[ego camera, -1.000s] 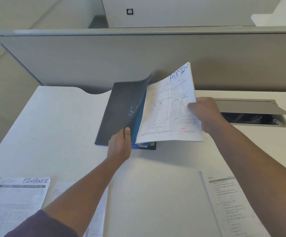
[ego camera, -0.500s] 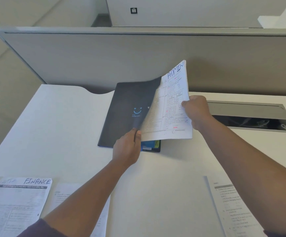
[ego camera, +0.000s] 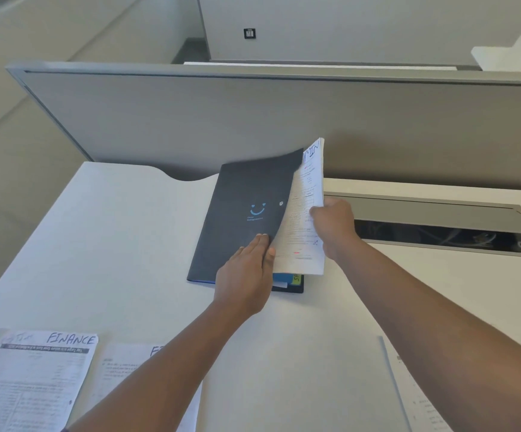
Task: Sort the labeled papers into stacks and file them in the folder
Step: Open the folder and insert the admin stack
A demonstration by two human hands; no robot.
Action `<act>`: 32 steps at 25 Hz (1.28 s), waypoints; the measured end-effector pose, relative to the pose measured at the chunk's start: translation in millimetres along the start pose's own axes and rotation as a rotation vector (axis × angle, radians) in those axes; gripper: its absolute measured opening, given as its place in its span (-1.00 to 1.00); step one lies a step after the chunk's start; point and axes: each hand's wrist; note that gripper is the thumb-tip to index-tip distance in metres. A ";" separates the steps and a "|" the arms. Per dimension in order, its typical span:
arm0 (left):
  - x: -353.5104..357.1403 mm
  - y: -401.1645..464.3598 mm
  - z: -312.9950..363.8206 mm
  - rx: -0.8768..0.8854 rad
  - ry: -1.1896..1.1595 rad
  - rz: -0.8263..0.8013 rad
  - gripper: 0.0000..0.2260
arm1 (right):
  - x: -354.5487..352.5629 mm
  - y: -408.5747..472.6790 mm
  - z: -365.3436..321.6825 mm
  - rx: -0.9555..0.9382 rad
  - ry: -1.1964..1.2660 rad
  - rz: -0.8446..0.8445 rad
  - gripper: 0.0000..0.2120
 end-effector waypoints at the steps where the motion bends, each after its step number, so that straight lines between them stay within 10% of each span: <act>1: -0.8 0.0 1.1 0.010 -0.009 -0.003 -0.54 | 6.1 -0.4 1.1 0.009 -0.002 0.000 -0.77; 32: -4.6 1.8 -18.2 0.019 -0.147 -0.067 -0.55 | 41.3 -16.8 29.0 0.158 0.020 -0.307 -0.85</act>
Point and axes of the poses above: each hand's wrist, its own y-axis towards the middle knuckle, its own x-axis out of the palm, z = x × y, and after that the axes turned 14 degrees about x, right-handed
